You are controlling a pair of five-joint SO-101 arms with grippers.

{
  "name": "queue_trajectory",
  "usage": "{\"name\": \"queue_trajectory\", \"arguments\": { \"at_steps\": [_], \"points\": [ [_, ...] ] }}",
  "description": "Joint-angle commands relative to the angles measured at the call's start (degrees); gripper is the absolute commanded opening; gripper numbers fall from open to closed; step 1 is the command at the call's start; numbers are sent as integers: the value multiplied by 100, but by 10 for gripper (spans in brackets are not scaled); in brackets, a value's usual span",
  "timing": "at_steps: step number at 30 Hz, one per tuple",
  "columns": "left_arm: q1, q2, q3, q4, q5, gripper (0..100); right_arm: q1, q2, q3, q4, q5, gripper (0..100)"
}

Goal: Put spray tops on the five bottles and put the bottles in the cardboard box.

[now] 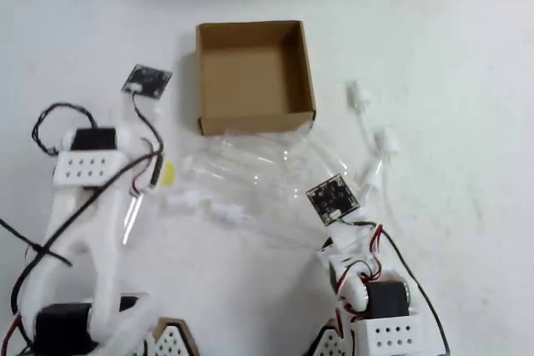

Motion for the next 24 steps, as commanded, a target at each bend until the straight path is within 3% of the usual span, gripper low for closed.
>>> {"name": "queue_trajectory", "arguments": {
  "at_steps": [1, 8, 12, 18, 24],
  "points": [
    [-163, -453, 633, -905, 413, 24, 84, -40, -105, -365, 53, 18],
    [-1112, -435, 800, -1442, 519, 24, 664, -31, -167, -1921, 88, 18],
    [-1446, -426, 835, -1618, 949, 24, 681, 13, -721, -1974, 642, 18],
    [-1473, 224, 651, -1969, 1029, 24, -171, 391, -1908, -1455, 800, 18],
    [-1745, 1411, -193, -1952, 1029, 24, -1235, 2642, -3165, -1262, 782, 18]
  ]
}}
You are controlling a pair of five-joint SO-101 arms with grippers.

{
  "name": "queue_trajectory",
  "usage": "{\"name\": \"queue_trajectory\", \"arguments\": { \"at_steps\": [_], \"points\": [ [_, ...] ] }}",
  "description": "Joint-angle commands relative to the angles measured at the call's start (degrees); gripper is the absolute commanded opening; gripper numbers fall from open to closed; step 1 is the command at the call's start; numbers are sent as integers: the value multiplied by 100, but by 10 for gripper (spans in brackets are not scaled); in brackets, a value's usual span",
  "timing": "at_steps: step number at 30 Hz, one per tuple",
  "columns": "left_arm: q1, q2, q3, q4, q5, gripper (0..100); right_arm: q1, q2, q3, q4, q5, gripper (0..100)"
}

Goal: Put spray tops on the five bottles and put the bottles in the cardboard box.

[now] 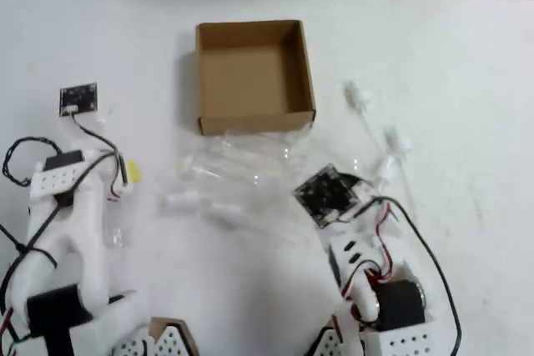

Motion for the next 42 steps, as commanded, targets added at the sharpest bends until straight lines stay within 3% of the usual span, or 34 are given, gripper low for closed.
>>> {"name": "queue_trajectory", "arguments": {
  "at_steps": [1, 13, 19, 30, 35, 42],
  "points": [
    [-268, 505, -774, -105, 70, 24, -532, 1552, -976, 136, 44, 18],
    [-400, 971, -1222, 53, 88, 24, -2536, 5349, -3886, 2018, 53, 19],
    [-409, 971, -1231, -70, 62, 24, -2756, 6862, -4352, 2035, 334, 90],
    [-409, 971, -1231, -202, 53, 24, -2756, 7433, -4369, 1349, 343, 88],
    [-409, 971, -1231, -264, 53, 24, -2826, 7433, -4352, 866, -624, 88],
    [-400, 980, -1231, -264, 44, 24, -3222, 7442, -4360, 813, -255, 88]
  ]
}}
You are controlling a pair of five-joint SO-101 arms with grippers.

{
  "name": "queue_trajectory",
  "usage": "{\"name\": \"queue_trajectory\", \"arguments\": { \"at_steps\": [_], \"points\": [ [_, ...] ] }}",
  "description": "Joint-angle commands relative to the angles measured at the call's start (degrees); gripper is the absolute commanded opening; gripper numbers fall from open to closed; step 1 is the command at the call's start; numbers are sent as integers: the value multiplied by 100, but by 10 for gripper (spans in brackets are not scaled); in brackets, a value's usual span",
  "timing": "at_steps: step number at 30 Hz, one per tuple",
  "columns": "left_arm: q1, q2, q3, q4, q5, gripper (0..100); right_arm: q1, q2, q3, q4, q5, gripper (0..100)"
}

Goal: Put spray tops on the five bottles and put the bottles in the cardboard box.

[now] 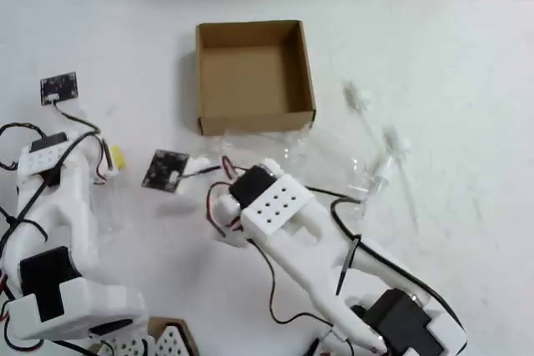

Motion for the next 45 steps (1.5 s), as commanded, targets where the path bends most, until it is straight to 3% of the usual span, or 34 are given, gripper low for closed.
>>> {"name": "queue_trajectory", "arguments": {
  "at_steps": [1, 6, 11, 17, 45],
  "points": [
    [-40, -22, -299, -123, 18, 24, -57, -22, -255, -127, 211, 94],
    [-22, -22, -290, -114, -255, 24, -57, 426, -334, -251, 457, 179],
    [-13, -22, -290, -123, -255, 24, 119, 1077, -782, -338, 501, 138],
    [-13, -22, -290, -123, -255, 24, 259, 1771, -1204, -312, 510, 181],
    [-13, -22, -273, -114, -281, 24, 391, 2519, -1204, -673, 703, 180]
  ]
}}
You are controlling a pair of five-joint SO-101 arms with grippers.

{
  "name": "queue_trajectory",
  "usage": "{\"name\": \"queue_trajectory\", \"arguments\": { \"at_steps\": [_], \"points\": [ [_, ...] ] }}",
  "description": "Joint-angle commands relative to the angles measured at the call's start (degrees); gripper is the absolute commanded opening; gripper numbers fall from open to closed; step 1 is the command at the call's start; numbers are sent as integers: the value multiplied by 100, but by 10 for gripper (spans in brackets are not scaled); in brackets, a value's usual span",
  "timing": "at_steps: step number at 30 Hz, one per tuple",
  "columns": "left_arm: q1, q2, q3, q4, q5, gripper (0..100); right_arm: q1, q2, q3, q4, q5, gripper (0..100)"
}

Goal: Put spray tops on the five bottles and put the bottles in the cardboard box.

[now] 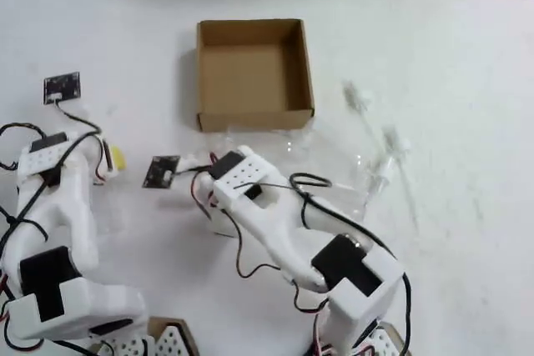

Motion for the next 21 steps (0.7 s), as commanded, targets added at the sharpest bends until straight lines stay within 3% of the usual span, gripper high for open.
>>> {"name": "queue_trajectory", "arguments": {
  "at_steps": [1, 6, 12, 21],
  "points": [
    [-22, -22, -273, -114, -53, 24, 127, 13, -229, -101, 149, 180],
    [-22, -22, -273, -105, -53, 24, 127, 22, -229, -154, 167, 166],
    [-22, -22, -264, -105, -62, 24, 321, 22, -193, -312, 167, 14],
    [-13, -22, -264, -114, -62, 24, 585, -400, -229, 127, 114, 16]
  ]
}}
